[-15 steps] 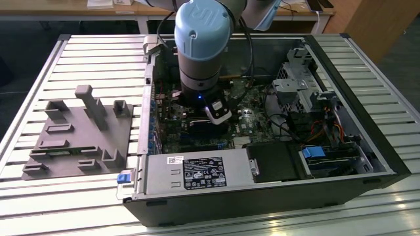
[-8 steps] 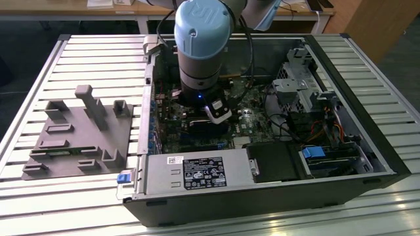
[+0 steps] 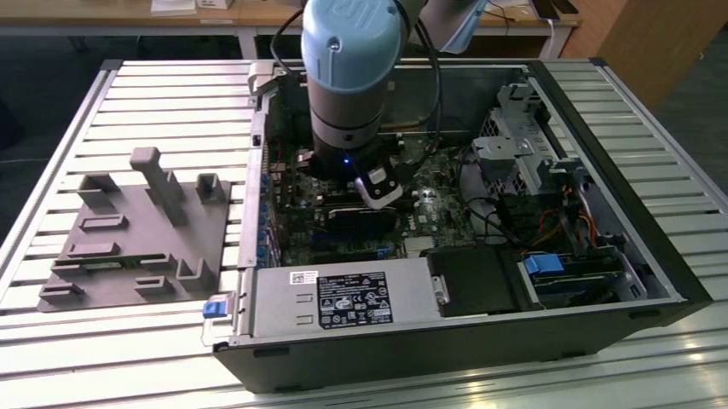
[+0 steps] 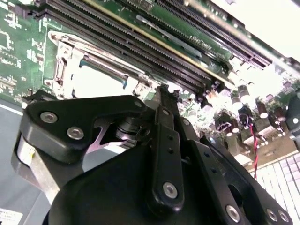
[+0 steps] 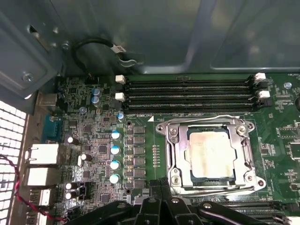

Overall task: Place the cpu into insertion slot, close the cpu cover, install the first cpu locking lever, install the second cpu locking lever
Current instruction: 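Install the second cpu locking lever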

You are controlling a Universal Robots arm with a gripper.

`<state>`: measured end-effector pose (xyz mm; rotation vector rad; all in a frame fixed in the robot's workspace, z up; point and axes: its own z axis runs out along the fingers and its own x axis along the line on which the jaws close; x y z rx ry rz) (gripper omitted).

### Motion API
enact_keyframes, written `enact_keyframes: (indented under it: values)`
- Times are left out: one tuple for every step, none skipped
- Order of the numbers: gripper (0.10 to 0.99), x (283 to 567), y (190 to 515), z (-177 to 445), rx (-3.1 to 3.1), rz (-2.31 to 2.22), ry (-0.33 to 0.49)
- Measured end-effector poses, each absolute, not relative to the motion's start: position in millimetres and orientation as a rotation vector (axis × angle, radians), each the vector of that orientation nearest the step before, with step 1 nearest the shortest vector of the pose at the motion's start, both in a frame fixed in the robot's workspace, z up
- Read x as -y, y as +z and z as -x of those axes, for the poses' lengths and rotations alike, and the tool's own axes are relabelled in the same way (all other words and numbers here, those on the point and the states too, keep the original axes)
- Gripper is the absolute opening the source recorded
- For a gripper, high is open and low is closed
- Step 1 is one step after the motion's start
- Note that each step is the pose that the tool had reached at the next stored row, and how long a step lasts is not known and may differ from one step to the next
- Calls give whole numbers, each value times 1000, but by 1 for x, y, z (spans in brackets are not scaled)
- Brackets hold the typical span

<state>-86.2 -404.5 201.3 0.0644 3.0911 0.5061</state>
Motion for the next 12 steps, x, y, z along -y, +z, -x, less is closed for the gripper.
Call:
enact_keyframes:
  values:
    - [106,405,202,86,-3091,-64,506]
    - [106,405,203,86,-3091,-64,506]
    - [106,405,205,86,-3091,-64,506]
    - [106,405,207,86,-3091,-64,506]
    - [106,405,208,86,-3091,-64,506]
    - [106,405,210,86,-3091,-64,506]
    - [106,405,212,86,-3091,-64,506]
    - [106,405,214,86,-3091,-64,506]
    - [106,405,216,86,-3091,-64,506]
    - [106,405,217,86,-3091,-64,506]
    - [106,404,217,86,-3091,-64,506]
    - [106,404,217,86,-3091,-64,507]
